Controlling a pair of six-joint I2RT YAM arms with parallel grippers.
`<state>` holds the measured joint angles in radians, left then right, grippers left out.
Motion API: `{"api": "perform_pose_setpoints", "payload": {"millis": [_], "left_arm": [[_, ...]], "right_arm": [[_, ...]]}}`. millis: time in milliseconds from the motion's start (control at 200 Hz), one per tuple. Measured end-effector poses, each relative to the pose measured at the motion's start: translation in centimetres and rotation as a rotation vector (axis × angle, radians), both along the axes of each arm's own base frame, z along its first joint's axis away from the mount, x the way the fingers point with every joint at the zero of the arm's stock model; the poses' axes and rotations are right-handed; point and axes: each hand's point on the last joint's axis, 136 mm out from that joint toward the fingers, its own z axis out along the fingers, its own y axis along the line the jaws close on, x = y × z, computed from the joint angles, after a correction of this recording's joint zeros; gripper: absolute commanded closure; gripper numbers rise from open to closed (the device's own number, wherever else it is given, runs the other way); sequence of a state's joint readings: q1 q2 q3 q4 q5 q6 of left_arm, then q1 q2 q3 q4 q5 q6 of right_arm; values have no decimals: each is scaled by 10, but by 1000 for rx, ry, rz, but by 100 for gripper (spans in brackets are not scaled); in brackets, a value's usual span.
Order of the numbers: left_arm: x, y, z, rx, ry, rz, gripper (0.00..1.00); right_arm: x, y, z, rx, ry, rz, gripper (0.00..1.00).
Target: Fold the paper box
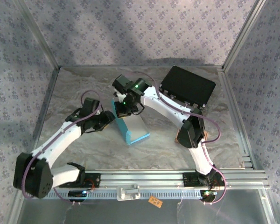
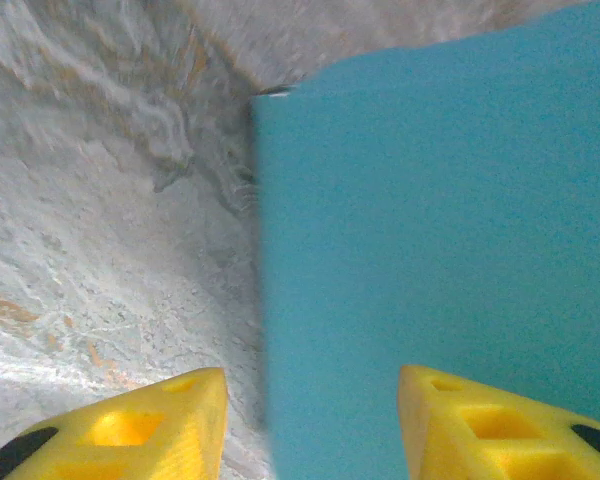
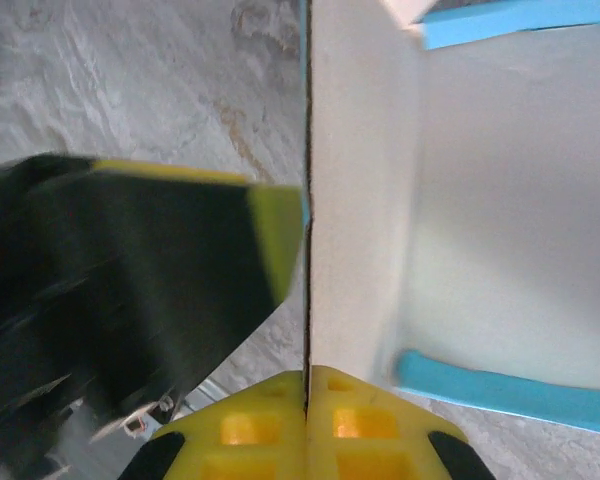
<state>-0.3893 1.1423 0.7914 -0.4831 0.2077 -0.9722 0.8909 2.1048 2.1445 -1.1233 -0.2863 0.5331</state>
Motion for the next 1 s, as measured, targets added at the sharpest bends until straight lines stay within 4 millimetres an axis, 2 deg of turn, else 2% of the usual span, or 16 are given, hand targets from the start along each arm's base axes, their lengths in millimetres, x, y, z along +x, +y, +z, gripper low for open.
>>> {"api": "perform_pose_setpoints", "payload": {"millis": [135,285,440,515,715,850,999], "left_arm": [[-6,15,59,-1,-173,29,47],[-27,31,122,-25,-378,45,46],[-49,41,153,-28,-460,32,45],[-55,42,154,-23,-452,16,45],[-75,42,135,-8,-373,-39,45],[-87,42,119,5,-331,-77,43],[-91,39,100,25,-295,-123,39]], "right_arm": [[15,7,1,28,-18,-142,100],[32,1,7,33,-29,-386,100],[46,-19,20,32,-33,-708,100],[48,-31,24,31,-10,-892,100],[38,-53,19,28,120,-1304,100],[36,-59,16,46,155,-1444,100],[40,-62,10,59,154,-1514,99]]}}
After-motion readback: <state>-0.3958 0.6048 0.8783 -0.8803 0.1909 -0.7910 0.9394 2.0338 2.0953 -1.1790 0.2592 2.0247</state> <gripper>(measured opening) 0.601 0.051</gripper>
